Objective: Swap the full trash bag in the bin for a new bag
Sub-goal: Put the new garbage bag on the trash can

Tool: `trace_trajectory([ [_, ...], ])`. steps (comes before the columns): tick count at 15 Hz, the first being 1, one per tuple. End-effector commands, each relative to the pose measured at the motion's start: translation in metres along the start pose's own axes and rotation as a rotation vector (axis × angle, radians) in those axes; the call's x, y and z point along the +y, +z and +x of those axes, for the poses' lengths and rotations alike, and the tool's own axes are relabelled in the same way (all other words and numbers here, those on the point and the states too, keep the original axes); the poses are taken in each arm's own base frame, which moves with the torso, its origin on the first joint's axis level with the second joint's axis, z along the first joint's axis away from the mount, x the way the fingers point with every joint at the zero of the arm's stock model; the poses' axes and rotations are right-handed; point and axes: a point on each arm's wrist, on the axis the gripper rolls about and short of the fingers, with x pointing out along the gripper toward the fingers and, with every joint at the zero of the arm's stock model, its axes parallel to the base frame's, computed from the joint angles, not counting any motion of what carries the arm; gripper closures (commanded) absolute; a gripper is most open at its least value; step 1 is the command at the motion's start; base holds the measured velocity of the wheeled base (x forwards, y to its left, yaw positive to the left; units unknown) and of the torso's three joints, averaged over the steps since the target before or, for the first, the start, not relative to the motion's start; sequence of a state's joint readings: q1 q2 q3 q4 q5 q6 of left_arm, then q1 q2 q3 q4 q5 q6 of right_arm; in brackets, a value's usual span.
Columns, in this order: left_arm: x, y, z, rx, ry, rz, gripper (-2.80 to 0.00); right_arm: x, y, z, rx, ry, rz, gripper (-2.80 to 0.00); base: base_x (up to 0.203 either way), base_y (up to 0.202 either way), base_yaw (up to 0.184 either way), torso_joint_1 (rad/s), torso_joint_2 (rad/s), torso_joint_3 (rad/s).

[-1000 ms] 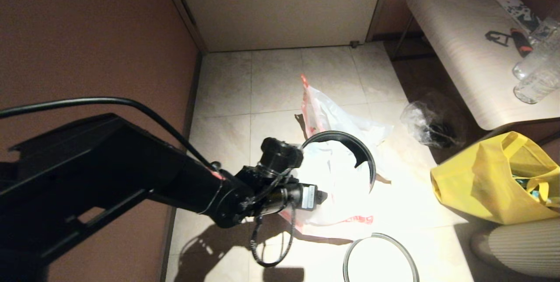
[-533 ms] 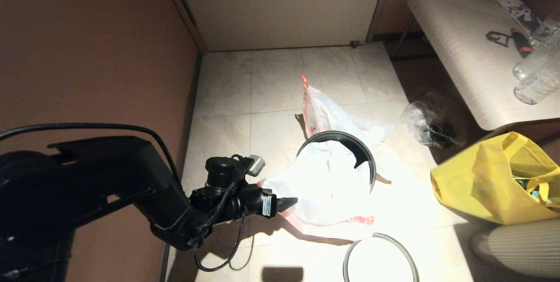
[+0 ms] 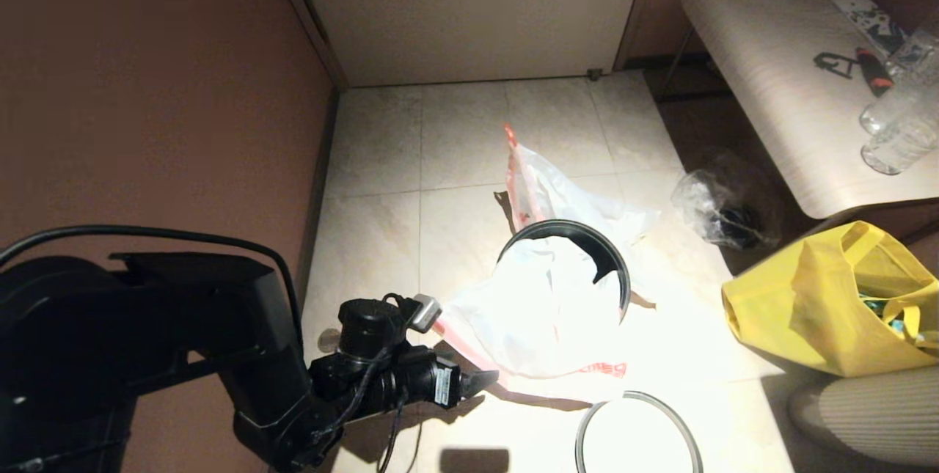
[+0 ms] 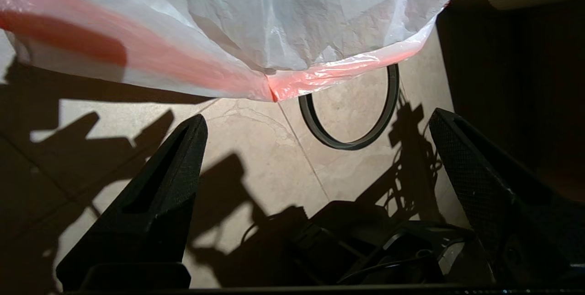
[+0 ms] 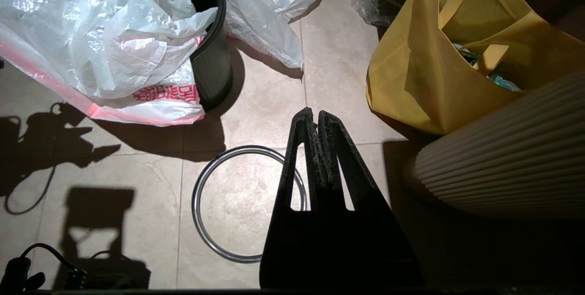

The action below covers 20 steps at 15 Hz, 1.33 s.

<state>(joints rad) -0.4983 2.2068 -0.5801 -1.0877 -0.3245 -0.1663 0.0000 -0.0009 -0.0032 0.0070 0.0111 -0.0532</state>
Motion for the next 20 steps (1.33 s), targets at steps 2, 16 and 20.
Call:
trace_trajectory([
  [2,0.010,-0.010,0.013,-0.037,0.008,0.000,-2.80,0.000,0.000,0.000,0.000,0.003,-0.001,0.00,0.000,0.000,0.000,0.000,0.00,0.000],
  [16,0.022,-0.005,0.035,-0.092,0.060,0.008,-2.80,0.000,0.000,0.000,0.000,0.003,-0.001,0.00,0.000,0.000,0.000,0.000,0.00,0.000],
  [20,0.019,0.013,0.036,-0.156,0.045,-0.037,-2.80,0.000,0.000,0.000,0.000,0.002,-0.001,0.00,0.000,0.000,0.000,0.000,0.00,0.000],
])
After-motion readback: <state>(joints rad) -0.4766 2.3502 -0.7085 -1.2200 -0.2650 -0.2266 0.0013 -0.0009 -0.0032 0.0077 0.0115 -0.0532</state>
